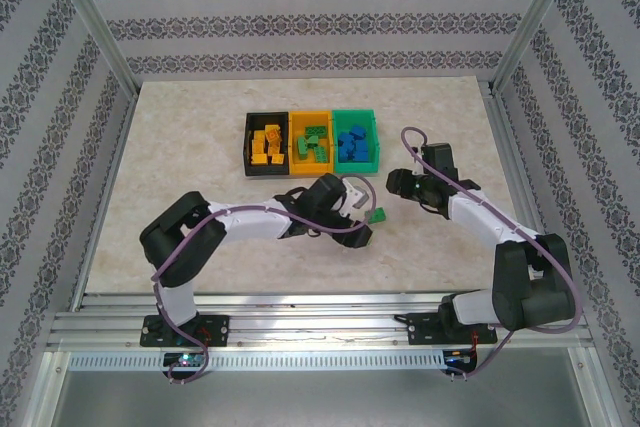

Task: Sort the legos into containers by color
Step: Pick up the lego from the middle-left of the table.

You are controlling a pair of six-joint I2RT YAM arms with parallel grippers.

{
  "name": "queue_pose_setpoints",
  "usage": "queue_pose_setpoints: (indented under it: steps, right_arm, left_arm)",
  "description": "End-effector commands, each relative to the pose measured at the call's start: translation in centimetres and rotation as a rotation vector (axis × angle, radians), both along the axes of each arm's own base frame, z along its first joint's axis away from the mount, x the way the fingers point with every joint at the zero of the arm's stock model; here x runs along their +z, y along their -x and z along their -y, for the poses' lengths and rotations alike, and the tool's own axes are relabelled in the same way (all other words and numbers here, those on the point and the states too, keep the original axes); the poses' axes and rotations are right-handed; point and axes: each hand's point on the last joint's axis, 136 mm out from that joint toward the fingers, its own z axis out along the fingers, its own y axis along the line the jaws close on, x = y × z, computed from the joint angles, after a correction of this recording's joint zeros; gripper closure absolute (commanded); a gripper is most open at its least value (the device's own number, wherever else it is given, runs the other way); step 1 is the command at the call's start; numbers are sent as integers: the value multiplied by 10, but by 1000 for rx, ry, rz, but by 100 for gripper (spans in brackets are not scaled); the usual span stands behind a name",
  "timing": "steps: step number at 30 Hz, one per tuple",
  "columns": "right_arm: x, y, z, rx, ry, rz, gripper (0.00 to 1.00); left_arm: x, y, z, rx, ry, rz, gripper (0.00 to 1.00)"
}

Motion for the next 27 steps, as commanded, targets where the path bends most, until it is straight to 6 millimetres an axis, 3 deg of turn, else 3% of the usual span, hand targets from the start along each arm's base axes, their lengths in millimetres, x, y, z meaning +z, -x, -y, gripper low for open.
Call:
queue_pose_setpoints:
  steps: [1,13,23,27]
  right_arm:
    - [0,-4,-1,10,-22,29,53]
    - [-5,-4,-5,21,-53,27,53]
    - [-5,-4,-9,33,-68,31,53]
    - [-5,-3,-11,42,-79,26,52]
  left_arm:
    - [-9,9,5,-20,-94,-7,30]
    - [-46,7,9,-37,-322,-23,29]
    - [-44,1,20,-38,-279,-39,57]
    - [-40,-6,16,-5,-223,-79,62]
